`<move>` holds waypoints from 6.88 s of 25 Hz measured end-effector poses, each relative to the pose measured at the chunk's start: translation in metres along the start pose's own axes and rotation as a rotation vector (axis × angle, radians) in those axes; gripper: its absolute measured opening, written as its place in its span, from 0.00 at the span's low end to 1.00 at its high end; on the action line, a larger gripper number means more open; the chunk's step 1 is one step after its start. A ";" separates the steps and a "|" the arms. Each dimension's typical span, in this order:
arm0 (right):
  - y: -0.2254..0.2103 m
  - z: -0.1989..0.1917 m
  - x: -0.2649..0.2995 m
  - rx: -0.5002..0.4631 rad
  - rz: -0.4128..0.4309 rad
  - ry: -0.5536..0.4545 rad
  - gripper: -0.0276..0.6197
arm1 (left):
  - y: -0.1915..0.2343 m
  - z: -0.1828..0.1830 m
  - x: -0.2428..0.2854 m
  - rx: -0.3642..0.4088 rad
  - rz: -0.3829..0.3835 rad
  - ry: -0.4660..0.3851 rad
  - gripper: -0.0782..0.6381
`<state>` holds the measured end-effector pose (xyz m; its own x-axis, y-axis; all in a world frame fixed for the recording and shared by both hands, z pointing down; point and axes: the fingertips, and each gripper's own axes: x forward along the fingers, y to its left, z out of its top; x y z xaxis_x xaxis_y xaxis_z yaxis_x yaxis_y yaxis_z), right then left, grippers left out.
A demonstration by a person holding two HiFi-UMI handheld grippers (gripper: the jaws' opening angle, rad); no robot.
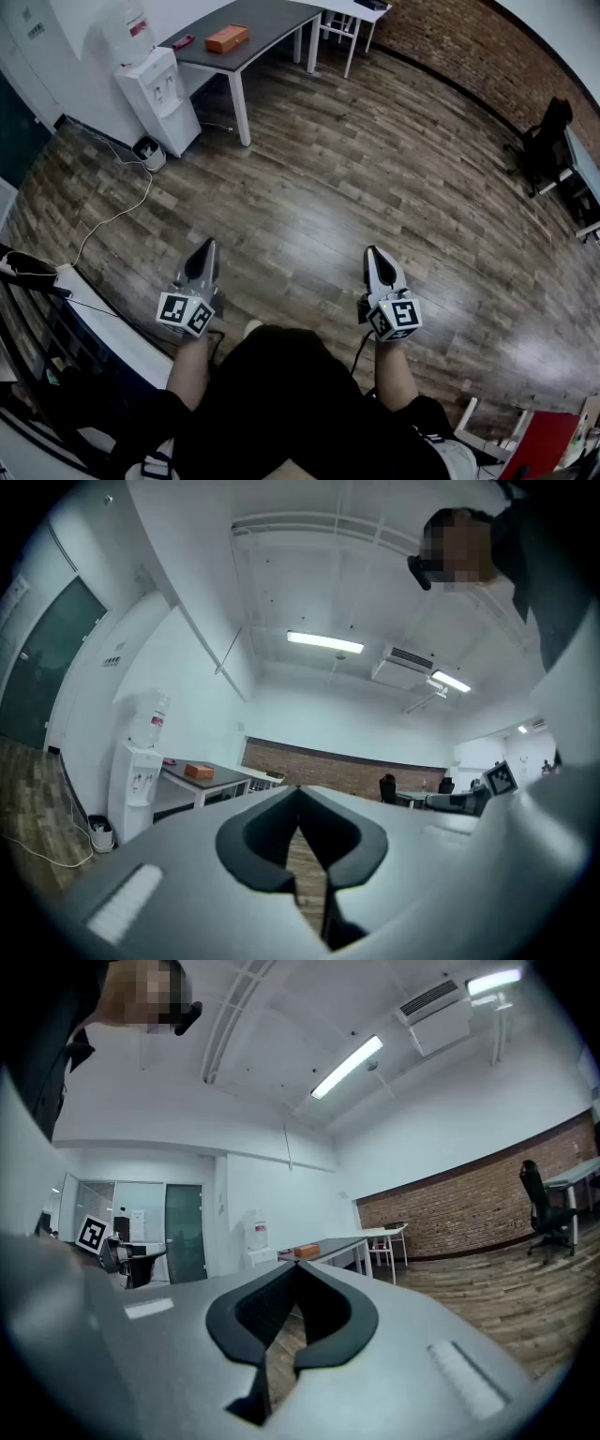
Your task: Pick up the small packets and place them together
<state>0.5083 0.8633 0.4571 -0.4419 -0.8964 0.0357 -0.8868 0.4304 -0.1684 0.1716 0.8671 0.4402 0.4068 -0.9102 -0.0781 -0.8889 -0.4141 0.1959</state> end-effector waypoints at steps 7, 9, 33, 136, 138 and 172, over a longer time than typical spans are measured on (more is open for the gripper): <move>0.007 -0.002 -0.001 -0.014 0.068 0.016 0.05 | -0.017 -0.007 -0.013 -0.026 0.030 0.001 0.11; 0.006 -0.003 -0.002 -0.003 0.077 0.029 0.05 | -0.019 -0.010 -0.016 -0.026 0.041 0.002 0.11; 0.039 0.019 0.133 0.005 0.138 -0.038 0.05 | 0.081 0.016 0.034 -0.022 0.096 -0.078 0.11; -0.047 0.034 1.007 -0.103 0.258 0.053 0.05 | 0.643 0.070 0.612 0.015 0.185 -0.015 0.11; -0.056 0.033 1.023 -0.108 0.269 0.064 0.05 | 0.648 0.071 0.632 0.017 0.191 -0.015 0.11; -0.099 -0.044 1.137 -0.210 0.206 0.342 0.05 | 0.722 0.008 0.796 -0.006 0.019 0.229 0.11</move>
<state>0.0872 -0.1940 0.5577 -0.6000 -0.7185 0.3519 -0.7685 0.6398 -0.0042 -0.1482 -0.1566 0.5114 0.4277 -0.8914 0.1496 -0.8959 -0.3961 0.2014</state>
